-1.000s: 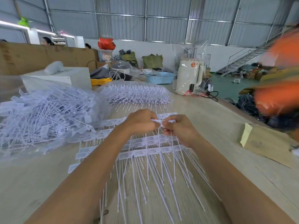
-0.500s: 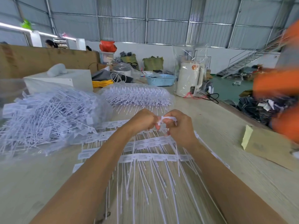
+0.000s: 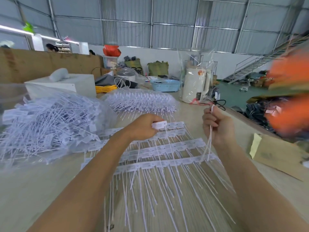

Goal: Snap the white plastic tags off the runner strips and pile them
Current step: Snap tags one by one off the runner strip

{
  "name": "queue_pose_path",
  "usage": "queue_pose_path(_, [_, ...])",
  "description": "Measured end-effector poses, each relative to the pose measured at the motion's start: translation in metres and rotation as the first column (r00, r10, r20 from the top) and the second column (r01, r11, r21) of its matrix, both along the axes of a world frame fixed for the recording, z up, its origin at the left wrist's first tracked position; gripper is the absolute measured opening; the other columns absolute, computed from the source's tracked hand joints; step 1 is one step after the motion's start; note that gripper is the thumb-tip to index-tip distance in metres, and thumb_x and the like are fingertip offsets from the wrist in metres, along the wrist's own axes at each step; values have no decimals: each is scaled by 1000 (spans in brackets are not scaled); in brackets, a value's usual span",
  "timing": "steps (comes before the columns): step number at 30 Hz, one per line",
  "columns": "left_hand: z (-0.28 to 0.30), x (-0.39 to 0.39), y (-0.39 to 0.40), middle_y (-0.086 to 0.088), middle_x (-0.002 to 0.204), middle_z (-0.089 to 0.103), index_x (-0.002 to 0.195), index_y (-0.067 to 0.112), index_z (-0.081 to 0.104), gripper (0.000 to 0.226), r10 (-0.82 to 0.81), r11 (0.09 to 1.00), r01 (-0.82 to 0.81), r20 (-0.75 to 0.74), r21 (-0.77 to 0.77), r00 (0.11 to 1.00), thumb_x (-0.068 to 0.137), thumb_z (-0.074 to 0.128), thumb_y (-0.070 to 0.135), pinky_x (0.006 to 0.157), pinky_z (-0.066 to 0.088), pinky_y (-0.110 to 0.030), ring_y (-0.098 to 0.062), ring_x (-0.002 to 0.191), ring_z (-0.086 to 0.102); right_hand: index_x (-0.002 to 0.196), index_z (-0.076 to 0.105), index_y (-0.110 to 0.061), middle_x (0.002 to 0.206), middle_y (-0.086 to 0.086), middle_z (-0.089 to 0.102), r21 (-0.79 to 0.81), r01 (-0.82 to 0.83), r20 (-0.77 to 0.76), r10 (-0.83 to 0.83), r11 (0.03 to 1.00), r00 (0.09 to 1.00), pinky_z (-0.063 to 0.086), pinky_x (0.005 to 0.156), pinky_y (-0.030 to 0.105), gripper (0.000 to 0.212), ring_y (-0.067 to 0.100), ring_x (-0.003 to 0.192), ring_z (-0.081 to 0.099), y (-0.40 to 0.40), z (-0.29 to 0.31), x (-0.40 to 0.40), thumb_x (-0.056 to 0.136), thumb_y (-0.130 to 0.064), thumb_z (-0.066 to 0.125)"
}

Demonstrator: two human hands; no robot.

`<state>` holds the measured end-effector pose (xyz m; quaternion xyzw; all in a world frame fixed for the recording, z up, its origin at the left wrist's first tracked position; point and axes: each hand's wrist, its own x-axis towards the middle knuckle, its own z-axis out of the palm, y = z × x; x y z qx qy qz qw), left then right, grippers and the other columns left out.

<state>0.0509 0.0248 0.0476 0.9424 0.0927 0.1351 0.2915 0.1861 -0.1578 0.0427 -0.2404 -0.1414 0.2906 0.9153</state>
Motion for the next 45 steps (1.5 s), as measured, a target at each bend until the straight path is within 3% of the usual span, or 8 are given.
queue_pose_path(3, [3, 1, -3, 5, 102, 53, 109, 18, 57, 28, 9, 1000, -10, 46, 27, 999, 84, 65, 7, 60, 35, -8, -6, 84, 50, 90, 55, 1, 79, 7, 52, -252, -192, 110, 226, 948, 968, 37, 34, 11, 10, 6, 46, 49, 6, 2, -19, 85, -5, 49])
queue_pose_path(7, [4, 3, -12, 3, 93, 49, 97, 10, 58, 16, -7, 982, -5, 63, 190, 998, 83, 67, 12, 63, 37, -16, -14, 84, 50, 99, 64, 3, 85, 11, 64, -636, 293, 586, 200, 714, 786, 52, 56, 21, 14, 17, 70, 60, 34, -5, -50, 91, -3, 54])
queue_pose_path(15, [0, 4, -8, 4, 96, 54, 106, 18, 54, 40, 38, 998, -43, 107, 46, 994, 77, 76, 33, 71, 41, -20, -12, 88, 53, 77, 63, -1, 64, 13, 62, -524, 542, 787, 130, 657, 603, 49, 62, 28, 15, 18, 54, 58, 38, -15, -55, 90, 0, 56])
queue_pose_path(23, [-6, 1, 1, 17, 43, 54, 57, 25, 62, 31, 102, 956, -65, 117, -287, 988, 87, 66, 29, 46, 35, -7, 7, 44, 50, 105, 61, -2, 79, 7, 64, -503, 484, 783, 140, 717, 607, 52, 61, 21, 18, 6, 52, 61, 43, -21, -49, 88, -1, 61])
queue_pose_path(29, [-9, 6, -5, 4, 50, 48, 51, 18, 56, 40, 161, 916, -130, 50, -379, 986, 90, 61, 24, 63, 35, -25, -15, 58, 45, 81, 59, -9, 76, 5, 62, -431, 675, 881, 119, 599, 457, 52, 56, 24, 14, 12, 54, 62, 51, -33, -52, 85, 4, 61])
queue_pose_path(36, [-9, 9, -9, 3, 55, 56, 56, 16, 61, 33, 173, 875, -147, 14, -460, 985, 88, 64, 23, 62, 38, -25, -12, 57, 49, 85, 59, 3, 79, 1, 53, -41, 847, 998, 69, 530, 5, 36, 60, 8, 9, 13, 66, 48, 51, -43, -48, 85, 11, 57])
queue_pose_path(41, [-1, 5, 0, 10, 63, 61, 66, 21, 67, 21, 259, 897, -223, 46, -381, 965, 87, 65, 25, 66, 40, -23, -7, 63, 57, 85, 59, -7, 76, 5, 60, -366, 847, 871, -180, 385, 458, 41, 49, 9, 12, 10, 61, 59, 33, -40, -16, 87, 4, 55])
queue_pose_path(45, [4, -2, 14, 5, 75, 59, 77, 20, 64, 20, 245, 958, -210, 177, -196, 953, 93, 54, 15, 52, 37, -18, -13, 62, 52, 77, 57, -11, 69, 2, 55, -439, 681, 460, -504, 586, 731, 47, 58, 15, 17, 7, 59, 54, 0, -35, 9, 92, -4, 54])
